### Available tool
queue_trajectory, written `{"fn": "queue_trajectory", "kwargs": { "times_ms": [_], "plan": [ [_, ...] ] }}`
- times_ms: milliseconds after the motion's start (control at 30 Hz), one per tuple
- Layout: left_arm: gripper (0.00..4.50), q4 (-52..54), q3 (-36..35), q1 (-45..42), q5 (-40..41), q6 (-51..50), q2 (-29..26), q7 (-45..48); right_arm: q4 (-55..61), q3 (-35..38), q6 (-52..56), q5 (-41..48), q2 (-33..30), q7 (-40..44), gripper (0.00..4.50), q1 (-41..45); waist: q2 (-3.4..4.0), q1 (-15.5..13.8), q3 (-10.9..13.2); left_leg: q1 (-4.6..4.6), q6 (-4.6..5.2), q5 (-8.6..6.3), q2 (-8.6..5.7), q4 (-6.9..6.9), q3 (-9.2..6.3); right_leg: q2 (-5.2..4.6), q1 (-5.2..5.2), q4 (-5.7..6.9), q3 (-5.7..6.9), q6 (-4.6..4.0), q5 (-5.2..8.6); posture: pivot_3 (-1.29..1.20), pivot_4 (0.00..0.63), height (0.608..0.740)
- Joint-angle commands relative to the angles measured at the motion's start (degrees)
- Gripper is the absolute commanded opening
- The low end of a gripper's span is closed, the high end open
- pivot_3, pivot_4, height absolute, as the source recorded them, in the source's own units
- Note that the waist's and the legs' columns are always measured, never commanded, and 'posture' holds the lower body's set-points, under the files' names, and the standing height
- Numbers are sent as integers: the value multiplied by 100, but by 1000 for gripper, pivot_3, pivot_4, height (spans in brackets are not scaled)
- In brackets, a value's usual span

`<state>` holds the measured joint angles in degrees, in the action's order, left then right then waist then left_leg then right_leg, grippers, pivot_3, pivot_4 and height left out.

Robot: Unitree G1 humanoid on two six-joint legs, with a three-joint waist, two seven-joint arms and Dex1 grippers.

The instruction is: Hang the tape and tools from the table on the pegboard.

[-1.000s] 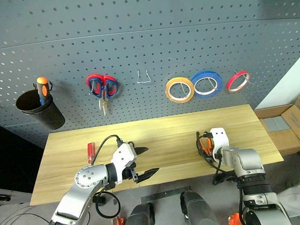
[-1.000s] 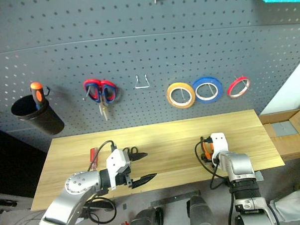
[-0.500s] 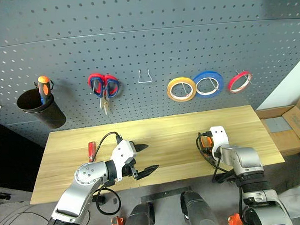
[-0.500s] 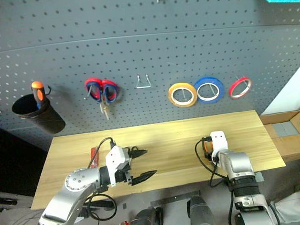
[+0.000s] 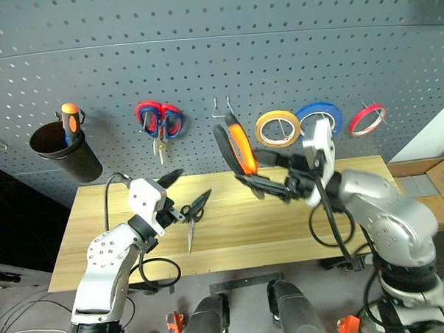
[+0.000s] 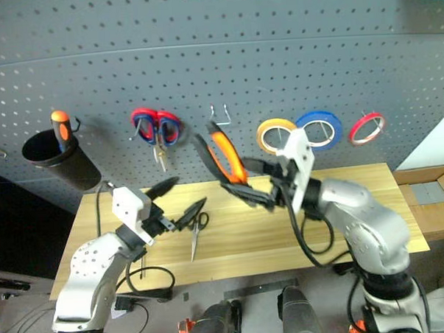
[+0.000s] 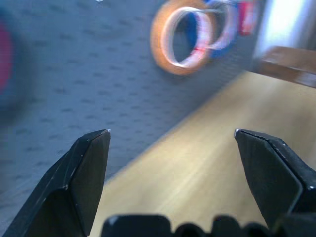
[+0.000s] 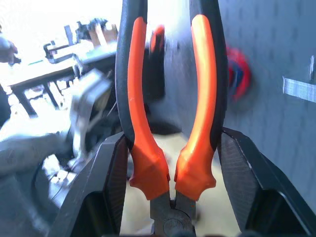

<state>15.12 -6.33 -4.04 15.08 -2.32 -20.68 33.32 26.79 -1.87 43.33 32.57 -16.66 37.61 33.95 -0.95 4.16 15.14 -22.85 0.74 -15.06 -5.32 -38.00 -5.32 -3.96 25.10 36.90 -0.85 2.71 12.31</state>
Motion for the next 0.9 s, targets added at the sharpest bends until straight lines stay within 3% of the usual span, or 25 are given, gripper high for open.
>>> {"fn": "queue_trajectory", "kwargs": {
  "times_ms": [33,233,400,567,900],
  "plan": [
    [4321,-16,-48,-69,-526,978,387,-682,-627,-194,-986,-458,395,-178,2189,902,-9,-54,-5,-9,-16,10,-1,1,0,-1,15,1,1,-4,-13,-75,204,740],
    [4321,-23,63,11,-796,1330,659,-1063,-1952,-226,-2235,-1191,1000,-620,2189,1791,-24,-135,-20,-13,-35,20,2,13,2,0,25,-1,3,-10,-15,-41,178,740],
    [4321,-32,132,36,-836,1332,737,-1225,-3473,-366,-3486,-2351,1265,-1507,2188,2333,-38,-167,-34,-12,-35,20,-3,8,15,-3,27,8,5,-13,-20,-35,174,740],
    [4321,-42,213,81,-879,1361,770,-1324,-4537,-264,-4180,-2656,1572,-1986,2188,2637,-41,-173,-47,-10,-39,23,1,10,18,2,32,14,3,-18,-22,-24,166,740],
    [4321,128,189,204,-836,1240,676,-1407,-5406,-249,-4704,-2820,1861,-2281,2188,2745,-43,-169,-75,-4,-40,27,1,3,29,5,31,21,-4,-30,-40,-2,168,740]
  ]
}}
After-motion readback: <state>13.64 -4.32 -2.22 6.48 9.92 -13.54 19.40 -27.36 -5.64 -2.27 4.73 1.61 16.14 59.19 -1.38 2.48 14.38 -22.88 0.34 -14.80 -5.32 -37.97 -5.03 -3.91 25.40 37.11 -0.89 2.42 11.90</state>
